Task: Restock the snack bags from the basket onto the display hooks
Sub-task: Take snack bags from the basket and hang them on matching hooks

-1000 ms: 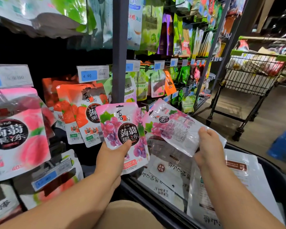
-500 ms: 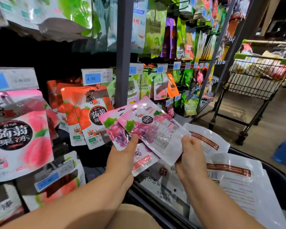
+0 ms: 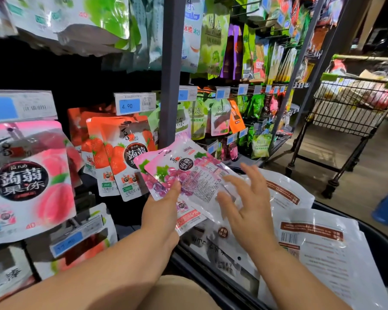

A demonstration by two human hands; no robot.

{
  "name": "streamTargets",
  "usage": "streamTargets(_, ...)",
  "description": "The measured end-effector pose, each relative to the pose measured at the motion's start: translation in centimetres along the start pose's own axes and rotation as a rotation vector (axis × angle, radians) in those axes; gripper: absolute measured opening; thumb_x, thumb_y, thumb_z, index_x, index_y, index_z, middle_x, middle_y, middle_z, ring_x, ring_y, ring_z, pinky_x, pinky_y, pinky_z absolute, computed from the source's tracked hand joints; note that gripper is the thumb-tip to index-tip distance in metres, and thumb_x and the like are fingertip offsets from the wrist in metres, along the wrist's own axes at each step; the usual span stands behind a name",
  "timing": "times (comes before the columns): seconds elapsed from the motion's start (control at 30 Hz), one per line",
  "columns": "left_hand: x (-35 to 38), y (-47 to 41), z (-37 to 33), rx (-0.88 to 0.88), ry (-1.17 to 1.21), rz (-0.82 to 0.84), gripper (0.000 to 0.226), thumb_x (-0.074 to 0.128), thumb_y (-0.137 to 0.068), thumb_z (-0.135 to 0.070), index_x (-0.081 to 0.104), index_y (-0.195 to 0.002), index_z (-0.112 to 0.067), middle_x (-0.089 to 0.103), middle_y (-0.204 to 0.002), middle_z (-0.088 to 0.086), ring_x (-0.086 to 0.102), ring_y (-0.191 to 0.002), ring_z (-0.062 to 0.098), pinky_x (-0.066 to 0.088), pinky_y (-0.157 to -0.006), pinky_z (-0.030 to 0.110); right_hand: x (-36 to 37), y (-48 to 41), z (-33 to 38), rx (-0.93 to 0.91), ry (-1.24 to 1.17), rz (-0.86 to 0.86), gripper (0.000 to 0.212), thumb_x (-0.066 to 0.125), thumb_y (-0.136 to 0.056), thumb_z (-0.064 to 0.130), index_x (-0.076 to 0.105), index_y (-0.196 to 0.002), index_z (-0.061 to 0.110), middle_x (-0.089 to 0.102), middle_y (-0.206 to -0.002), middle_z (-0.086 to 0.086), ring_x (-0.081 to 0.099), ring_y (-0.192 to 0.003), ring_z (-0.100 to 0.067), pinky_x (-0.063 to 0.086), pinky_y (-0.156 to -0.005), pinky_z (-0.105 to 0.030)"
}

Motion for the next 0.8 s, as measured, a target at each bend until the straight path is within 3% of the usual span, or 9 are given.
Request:
streamTargets(0.07, 0.1, -0.1, -0.3, -0.016, 0.014, 0.003, 0.036, 0.075, -0.086, -0.031, 0.065, -0.116, -0.013, 0.074, -0.102, 0.015, 0.073, -0.086, 0.036, 0.059, -0.076, 0.058, 0.4, 0.3, -0.2, -0.03, 0.051, 0.127, 0.066, 0.048, -0.079, 0.078, 0.052, -0.134, 0.042, 0.026, -0.151, 0.019, 0.008, -0.149, -0.004, 0.011, -0.117, -0.031)
streamTargets(0.2, 0.2, -0.3, -0.8, -0.036, -0.002, 0.044, 0.028, 0.073, -0.087, -0.032, 0.065, -0.106, -0.014, 0.074, -0.09, 0.013, 0.073, -0.074, 0.031, 0.06, -0.054, 0.043, 0.6, 0.4, 0.2, 0.082, -0.058, 0.273, 0.104, 0.05, -0.053, 0.098, 0.035, -0.144, 0.049, 0.021, -0.154, 0.021, 0.018, -0.145, 0.001, 0.02, -0.116, -0.028)
streamTargets(0.33, 0.2, -0.2, -0.8, -0.024, -0.028, 0.078, 0.047, 0.074, -0.081, -0.041, 0.064, -0.117, -0.013, 0.075, -0.097, 0.013, 0.074, -0.079, 0.032, 0.06, -0.054, 0.04, 0.2, 0.1, 0.5, 0.1, -0.089, 0.294, 0.107, 0.055, -0.044, 0.099, 0.039, -0.139, 0.052, 0.03, -0.142, 0.028, 0.025, -0.132, 0.017, 0.02, -0.108, -0.01)
streamTargets(0.4, 0.3, 0.2, -0.7, 0.01, -0.074, 0.092, 0.048, 0.073, -0.082, -0.042, 0.062, -0.117, -0.011, 0.074, -0.093, 0.008, 0.073, -0.074, 0.023, 0.059, -0.052, 0.033, 0.1, 0.1, 0.8, 0.074, -0.111, 0.292, 0.108, 0.056, -0.044, 0.098, 0.044, -0.138, 0.046, 0.031, -0.134, 0.032, 0.025, -0.126, 0.024, 0.018, -0.1, 0.003)
streamTargets(0.5, 0.4, 0.6, -0.9, 0.053, -0.107, 0.142, 0.035, 0.069, -0.086, -0.04, 0.053, -0.107, -0.018, 0.061, -0.082, -0.006, 0.062, -0.059, 0.005, 0.051, -0.042, 0.02, 0.1, 0.1, 1.0, 0.071, -0.143, 0.285, 0.101, 0.06, -0.046, 0.095, 0.045, -0.134, 0.047, 0.033, -0.13, 0.033, 0.029, -0.123, 0.023, 0.02, -0.095, 0.007)
streamTargets(0.63, 0.5, 0.4, -1.0, 0.13, -0.196, 0.174, 0.063, 0.079, -0.062, -0.061, 0.055, -0.105, -0.022, 0.067, -0.096, -0.005, 0.063, -0.083, 0.01, 0.055, -0.076, 0.03, 0.1, 0.0, 0.9, 0.126, -0.198, 0.244, 0.088, 0.062, -0.053, 0.09, 0.045, -0.131, 0.054, 0.041, -0.128, 0.024, 0.034, -0.121, 0.021, 0.023, -0.093, 0.006)
streamTargets(0.67, 0.5, 0.4, -0.9, 0.138, -0.209, 0.17, 0.059, 0.081, -0.06, -0.062, 0.058, -0.099, -0.024, 0.068, -0.096, -0.006, 0.064, -0.084, 0.009, 0.054, -0.079, 0.029, 0.2, 0.0, 1.0, 0.133, -0.208, 0.234, 0.088, 0.065, -0.054, 0.086, 0.046, -0.133, 0.051, 0.043, -0.127, 0.022, 0.034, -0.121, 0.02, 0.024, -0.092, 0.006)
streamTargets(0.73, 0.4, 0.1, -0.6, 0.148, -0.174, 0.187, 0.026, 0.078, -0.078, -0.042, 0.059, -0.09, -0.028, 0.069, -0.088, -0.008, 0.065, -0.072, 0.005, 0.052, -0.065, 0.023, 0.3, 0.1, 0.9, 0.146, -0.215, 0.218, 0.09, 0.07, -0.057, 0.076, 0.047, -0.138, 0.045, 0.045, -0.126, 0.021, 0.036, -0.119, 0.02, 0.025, -0.092, 0.005)
streamTargets(0.8, 0.5, 0.3, -0.5, 0.126, -0.192, 0.2, 0.017, 0.076, -0.083, -0.026, 0.067, -0.096, -0.022, 0.076, -0.09, 0.003, 0.073, -0.073, 0.015, 0.058, -0.065, 0.03, 0.5, 0.1, 0.7, 0.177, -0.232, 0.188, 0.082, 0.074, -0.062, 0.062, 0.049, -0.137, 0.044, 0.047, -0.124, 0.022, 0.039, -0.118, 0.018, 0.029, -0.095, -0.002)
Point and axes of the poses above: each hand's wrist, its own y-axis away from the middle knuckle, its own x-axis out of the palm, z = x × y, the point moved 1 cm from there along -y, towards the middle knuckle
